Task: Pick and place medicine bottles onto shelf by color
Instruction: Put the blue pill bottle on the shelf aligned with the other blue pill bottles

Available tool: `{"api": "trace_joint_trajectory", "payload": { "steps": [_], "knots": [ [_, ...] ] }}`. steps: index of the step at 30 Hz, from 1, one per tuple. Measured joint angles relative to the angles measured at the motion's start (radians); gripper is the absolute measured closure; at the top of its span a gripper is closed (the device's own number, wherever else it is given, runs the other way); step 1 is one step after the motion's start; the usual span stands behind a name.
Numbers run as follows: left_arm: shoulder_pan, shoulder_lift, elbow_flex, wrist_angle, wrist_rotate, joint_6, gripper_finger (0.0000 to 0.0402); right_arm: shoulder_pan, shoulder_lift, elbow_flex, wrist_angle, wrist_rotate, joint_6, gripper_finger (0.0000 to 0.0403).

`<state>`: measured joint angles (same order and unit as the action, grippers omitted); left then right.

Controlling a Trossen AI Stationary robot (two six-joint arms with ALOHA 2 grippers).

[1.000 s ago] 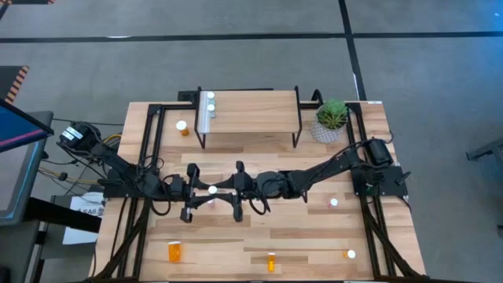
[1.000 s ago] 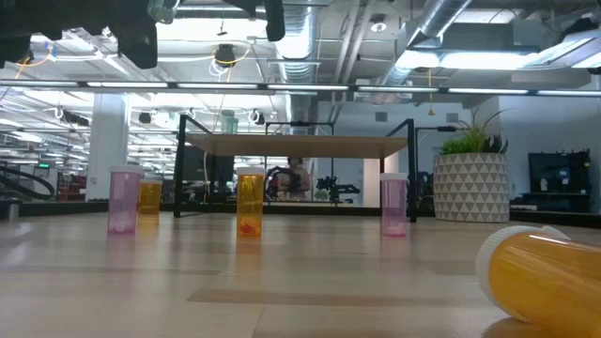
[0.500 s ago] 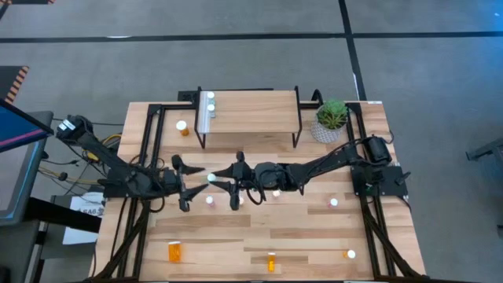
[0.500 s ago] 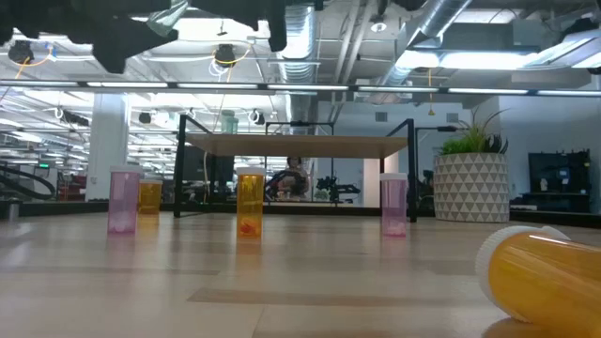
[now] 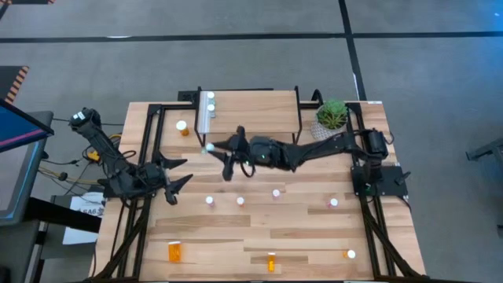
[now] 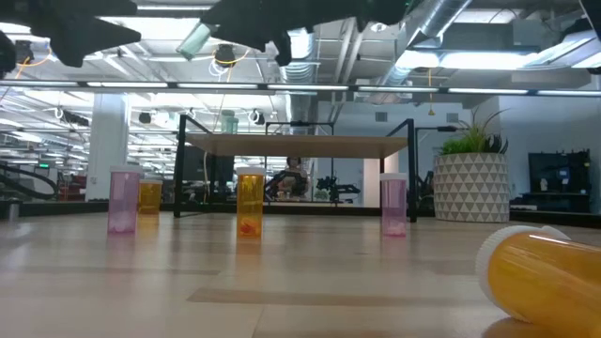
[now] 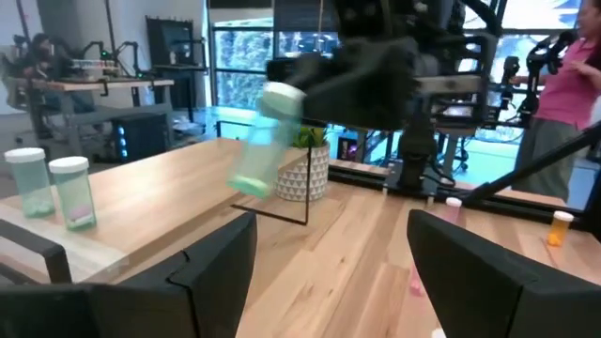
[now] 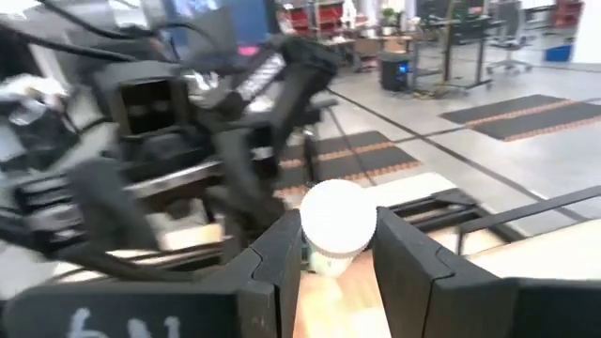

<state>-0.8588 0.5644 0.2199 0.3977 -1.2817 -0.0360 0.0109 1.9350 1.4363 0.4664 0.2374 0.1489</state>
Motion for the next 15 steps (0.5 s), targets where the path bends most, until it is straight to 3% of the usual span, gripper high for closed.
{"api": "trace_joint_trajectory", "payload": {
  "steps": [8,15],
  "knots": [
    [-0.002,0.0,0.0,-0.006,-0.002,-0.002,0.0136,-0.098,0.0,0.21,-0.379,0.0,-0.053,0.0273],
    [-0.002,0.0,0.0,-0.006,-0.028,0.003,0.0136,-0.158,0.0,0.232,-0.522,-0.017,-0.046,0.0272]
  ]
}}
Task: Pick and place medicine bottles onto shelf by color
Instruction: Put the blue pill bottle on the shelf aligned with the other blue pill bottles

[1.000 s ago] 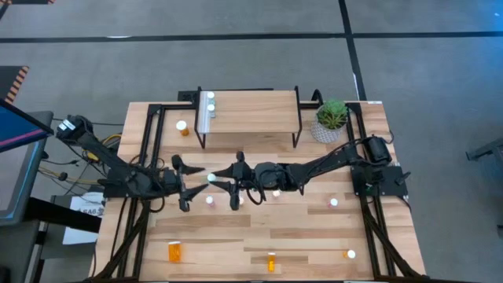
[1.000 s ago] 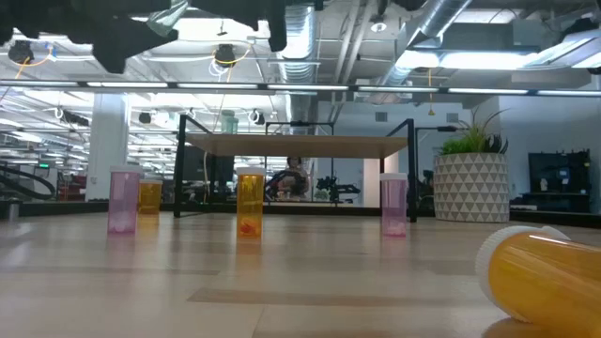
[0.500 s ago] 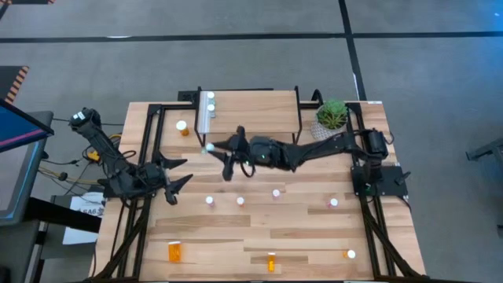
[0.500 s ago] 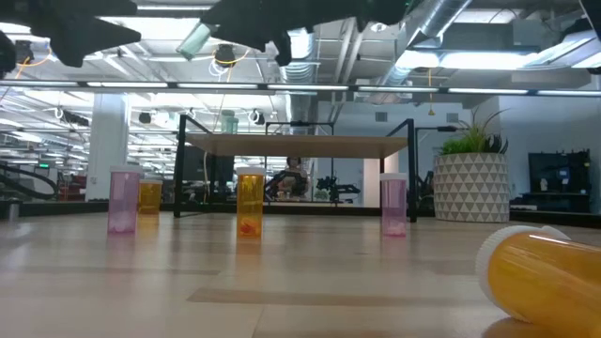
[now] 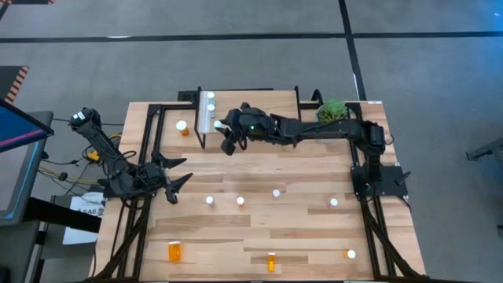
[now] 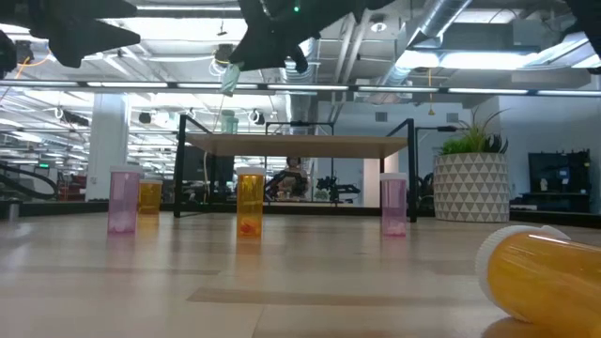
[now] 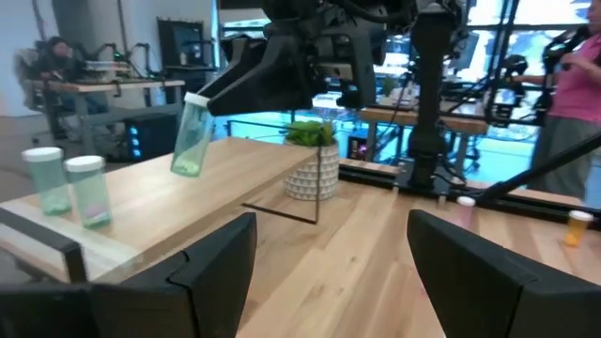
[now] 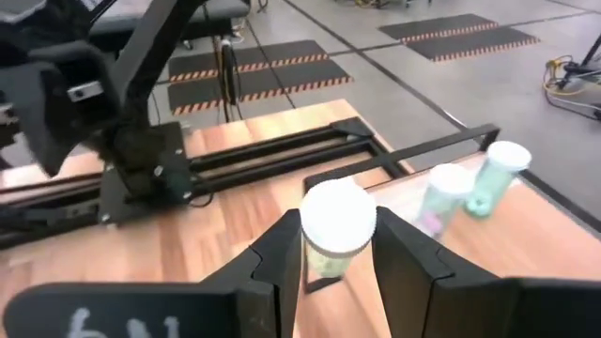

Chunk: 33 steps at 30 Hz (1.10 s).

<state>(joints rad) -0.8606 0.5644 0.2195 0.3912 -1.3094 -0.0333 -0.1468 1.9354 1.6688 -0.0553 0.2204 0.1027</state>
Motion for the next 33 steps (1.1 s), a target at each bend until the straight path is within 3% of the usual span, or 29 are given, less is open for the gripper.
{"api": "trace_joint_trajectory", "payload": {
  "steps": [15,19,21,26,33],
  "knots": [
    [0.037,0.0,-0.001,-0.012,-0.023,0.03,0.0136,-0.086,0.0,0.007,0.033,-0.121,-0.046,0.0272],
    [0.069,0.0,-0.001,-0.021,-0.023,0.034,0.0136,-0.093,0.047,0.09,0.019,-0.155,-0.074,0.0272],
    [0.085,0.0,-0.001,-0.021,-0.018,0.038,0.0136,-0.093,0.085,0.151,-0.11,-0.158,-0.079,0.0272],
    [0.106,-0.002,-0.001,-0.023,0.0,0.04,0.0136,-0.097,0.185,0.324,-0.245,-0.165,-0.096,0.0272],
    [0.106,-0.002,-0.001,-0.027,-0.005,0.048,0.0136,-0.102,0.236,0.373,-0.267,-0.169,-0.104,0.0272]
  ]
}}
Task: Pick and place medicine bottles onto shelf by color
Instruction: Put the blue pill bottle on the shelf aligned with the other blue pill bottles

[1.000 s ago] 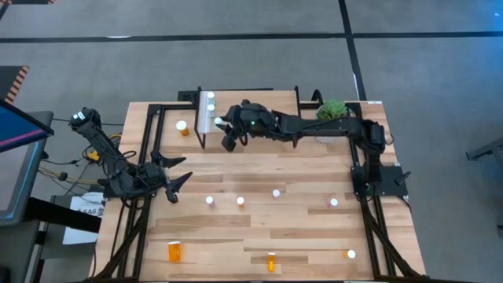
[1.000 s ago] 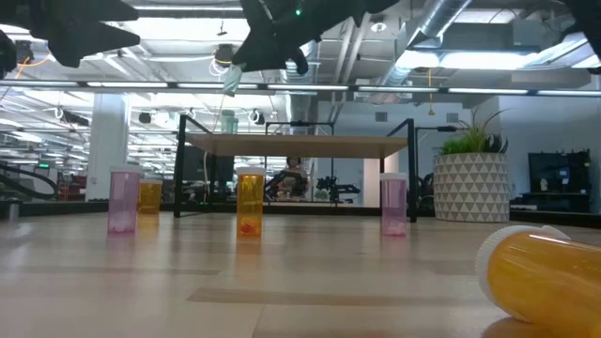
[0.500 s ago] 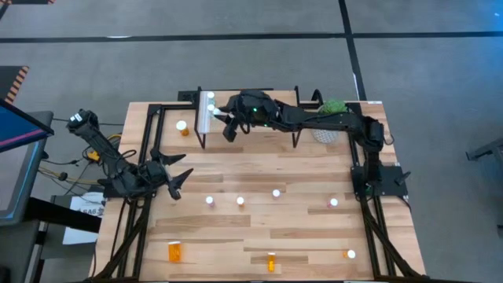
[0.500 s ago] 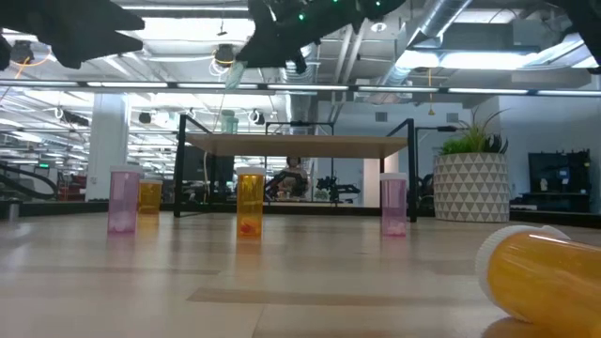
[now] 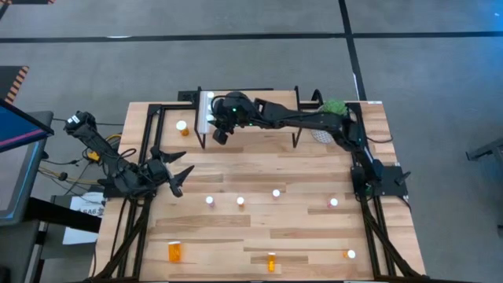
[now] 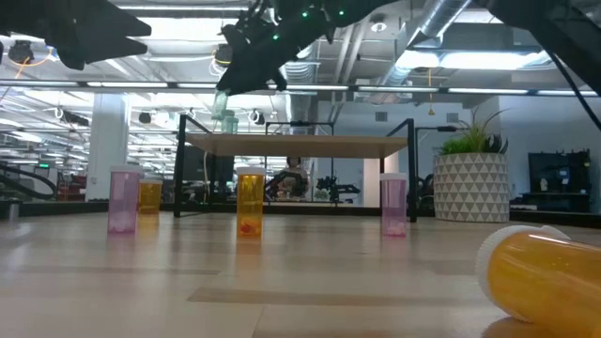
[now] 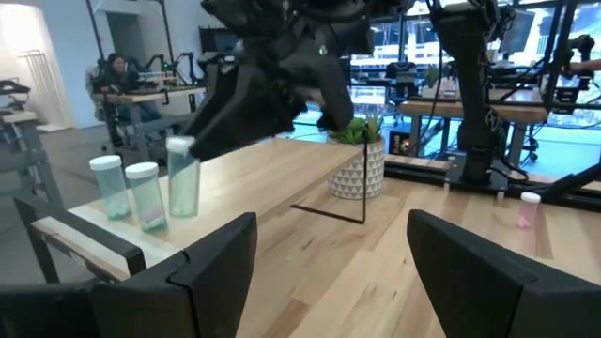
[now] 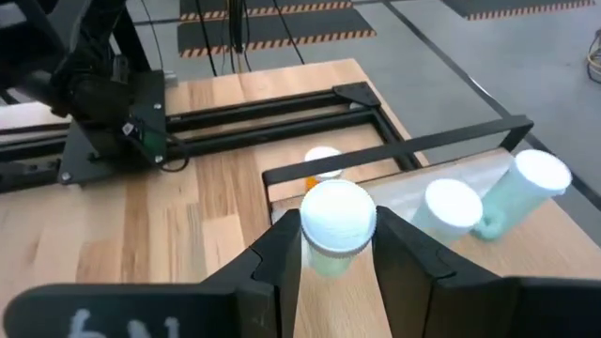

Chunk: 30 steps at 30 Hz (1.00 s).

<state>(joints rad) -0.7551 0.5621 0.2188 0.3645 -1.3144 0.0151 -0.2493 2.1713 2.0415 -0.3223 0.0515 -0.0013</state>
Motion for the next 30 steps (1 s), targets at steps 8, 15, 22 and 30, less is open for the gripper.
{"api": "trace_joint_trajectory", "payload": {
  "steps": [8,15,22,30],
  "knots": [
    [0.0,0.0,0.0,0.0,-0.001,0.008,0.0136,-0.01,-0.004,-0.002,-0.037,-0.001,0.0,0.0272],
    [0.0,0.0,0.0,0.0,-0.008,0.008,0.0136,-0.008,0.021,-0.001,-0.049,-0.001,-0.003,0.0272],
    [0.0,0.0,0.0,0.0,-0.007,0.003,0.0136,-0.015,0.053,0.001,-0.025,-0.002,0.001,0.0272],
    [0.0,0.0,0.0,-0.001,-0.007,0.002,0.0136,-0.015,0.057,0.0,0.005,-0.002,0.001,0.0272]
  ]
}}
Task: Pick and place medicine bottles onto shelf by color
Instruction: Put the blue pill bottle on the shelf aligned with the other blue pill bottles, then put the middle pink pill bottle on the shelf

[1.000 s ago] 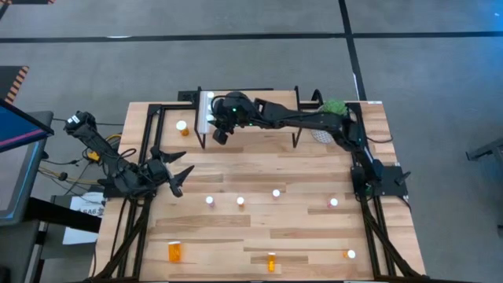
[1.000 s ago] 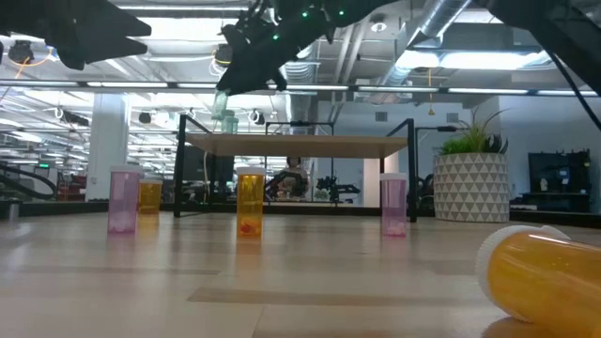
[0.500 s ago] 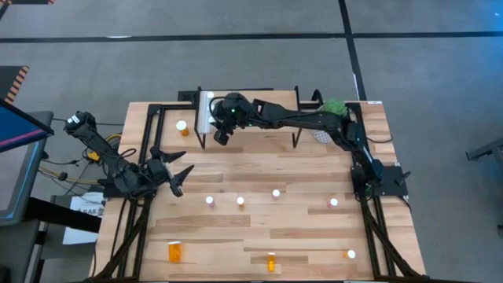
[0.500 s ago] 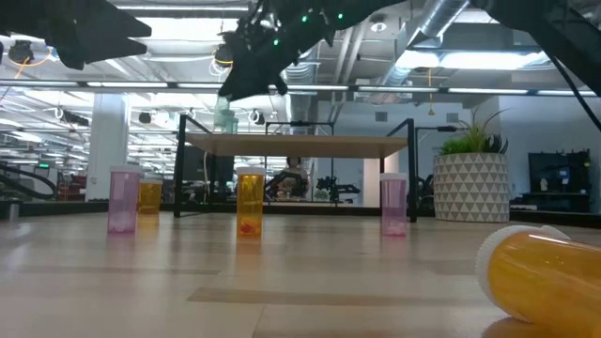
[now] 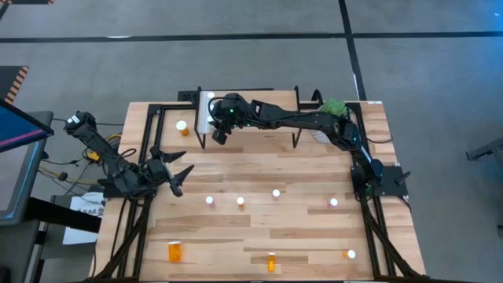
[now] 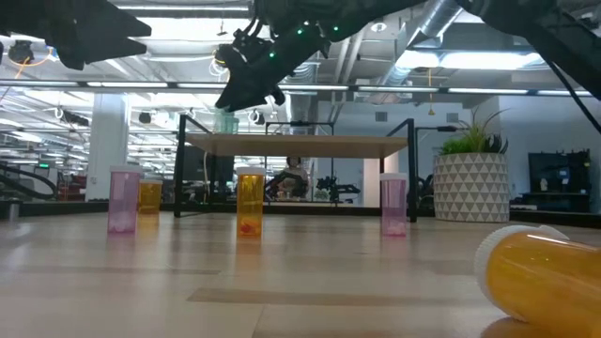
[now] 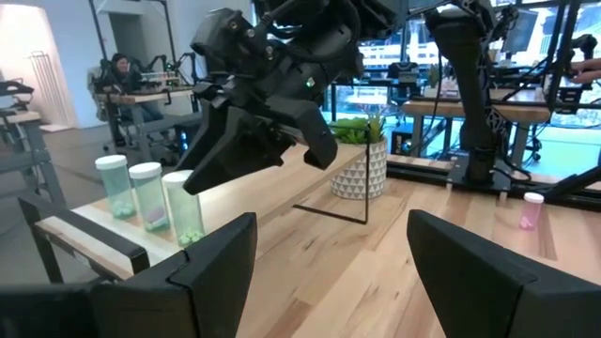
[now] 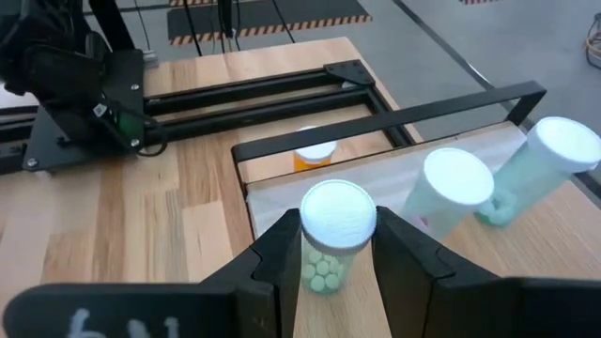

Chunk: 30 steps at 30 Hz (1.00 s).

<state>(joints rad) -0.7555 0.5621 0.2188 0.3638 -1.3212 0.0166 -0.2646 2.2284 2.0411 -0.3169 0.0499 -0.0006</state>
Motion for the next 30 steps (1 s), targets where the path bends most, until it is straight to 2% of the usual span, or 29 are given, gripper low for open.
{"api": "trace_joint_trajectory", "payload": {
  "steps": [14,24,30],
  "knots": [
    [0.0,0.0,0.0,0.0,0.001,-0.005,0.0136,0.0,0.001,-0.001,0.008,0.0,-0.001,0.0269],
    [0.0,0.0,0.0,0.0,0.008,-0.013,0.0136,0.0,0.005,-0.004,0.006,0.0,0.0,0.0196],
    [0.0,0.0,0.0,0.0,0.008,-0.021,0.0136,0.002,-0.006,0.035,-0.061,0.0,0.0,0.0172]
  ]
}}
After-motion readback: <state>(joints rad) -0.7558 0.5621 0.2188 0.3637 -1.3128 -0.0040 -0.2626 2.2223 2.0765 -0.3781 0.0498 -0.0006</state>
